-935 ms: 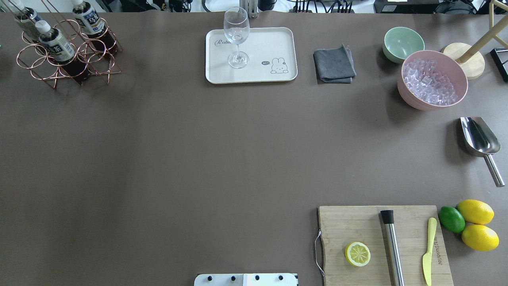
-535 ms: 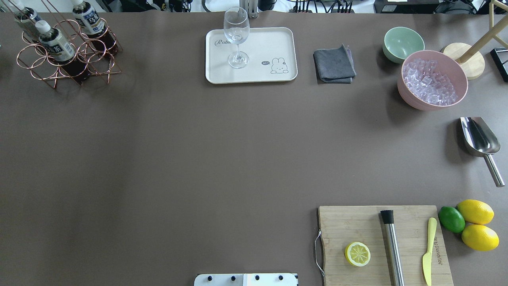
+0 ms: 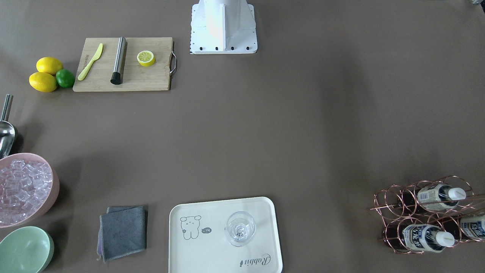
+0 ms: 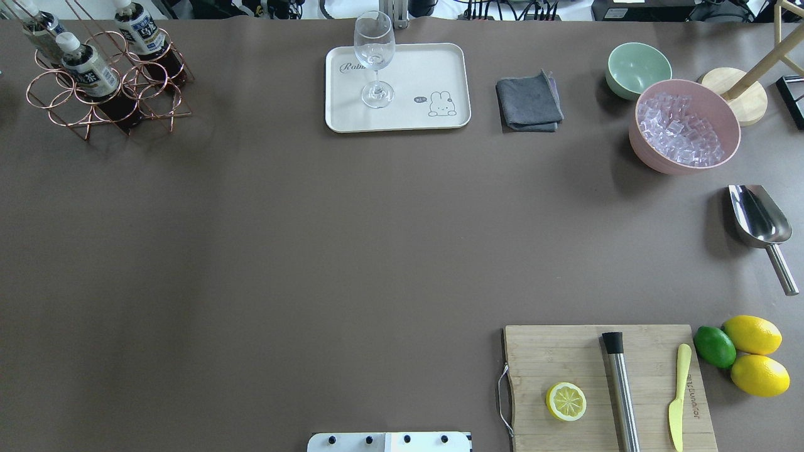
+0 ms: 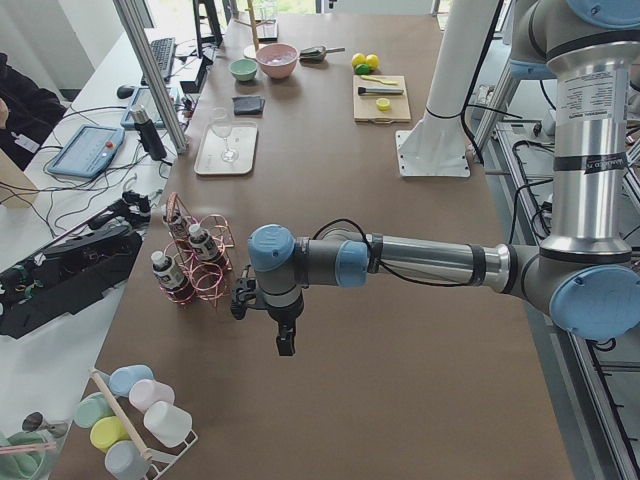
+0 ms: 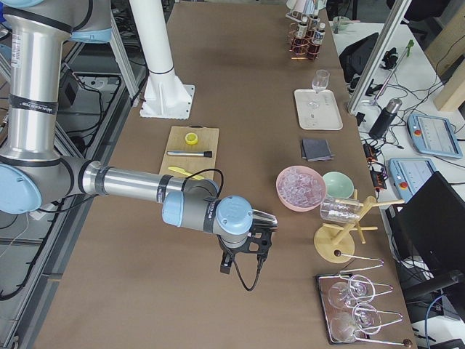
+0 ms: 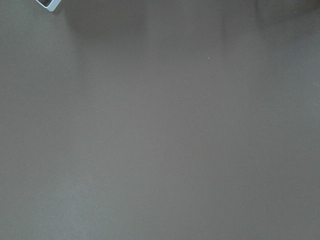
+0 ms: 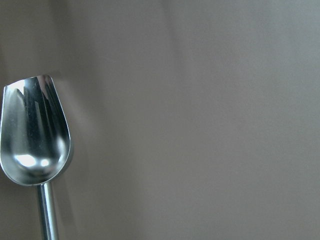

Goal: Take tea from basket to plate

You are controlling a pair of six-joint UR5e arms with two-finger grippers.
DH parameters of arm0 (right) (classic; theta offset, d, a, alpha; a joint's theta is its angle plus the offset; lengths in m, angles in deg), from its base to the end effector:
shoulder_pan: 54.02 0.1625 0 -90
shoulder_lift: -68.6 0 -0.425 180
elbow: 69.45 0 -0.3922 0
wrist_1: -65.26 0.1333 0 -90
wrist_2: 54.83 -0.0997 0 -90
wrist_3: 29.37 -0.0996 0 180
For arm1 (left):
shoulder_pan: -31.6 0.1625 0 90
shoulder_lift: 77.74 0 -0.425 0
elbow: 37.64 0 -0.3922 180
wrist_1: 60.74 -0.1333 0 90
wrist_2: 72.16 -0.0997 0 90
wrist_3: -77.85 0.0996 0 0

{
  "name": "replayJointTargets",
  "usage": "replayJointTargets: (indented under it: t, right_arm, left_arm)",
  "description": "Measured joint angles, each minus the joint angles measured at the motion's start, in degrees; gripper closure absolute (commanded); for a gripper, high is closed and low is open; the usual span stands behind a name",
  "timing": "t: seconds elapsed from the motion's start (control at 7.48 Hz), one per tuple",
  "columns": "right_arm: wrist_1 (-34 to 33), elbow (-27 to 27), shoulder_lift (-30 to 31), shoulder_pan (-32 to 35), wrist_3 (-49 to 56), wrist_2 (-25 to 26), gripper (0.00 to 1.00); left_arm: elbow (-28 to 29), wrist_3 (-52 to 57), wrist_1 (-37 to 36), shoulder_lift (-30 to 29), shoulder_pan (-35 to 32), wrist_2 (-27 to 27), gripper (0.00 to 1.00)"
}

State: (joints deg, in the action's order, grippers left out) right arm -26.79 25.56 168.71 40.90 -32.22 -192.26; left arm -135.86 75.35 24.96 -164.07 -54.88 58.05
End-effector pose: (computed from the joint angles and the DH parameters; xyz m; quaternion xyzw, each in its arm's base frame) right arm 0.0946 -0.3999 0.6950 -0.0498 -0.4024 0.0869 0.9100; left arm -0.0404 -0.4672 0.6311 -0.0160 0.3434 0.0091 0.9390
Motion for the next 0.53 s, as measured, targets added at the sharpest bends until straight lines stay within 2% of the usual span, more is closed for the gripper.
replayJointTargets:
  t: [0.53]
  right_arm:
    - [0.0,0.0,0.0,0.0,0.0,0.1,0.0]
  left_arm:
    - [-0.1,0.2,0.3,-0.5,0.1,0.0,0.02]
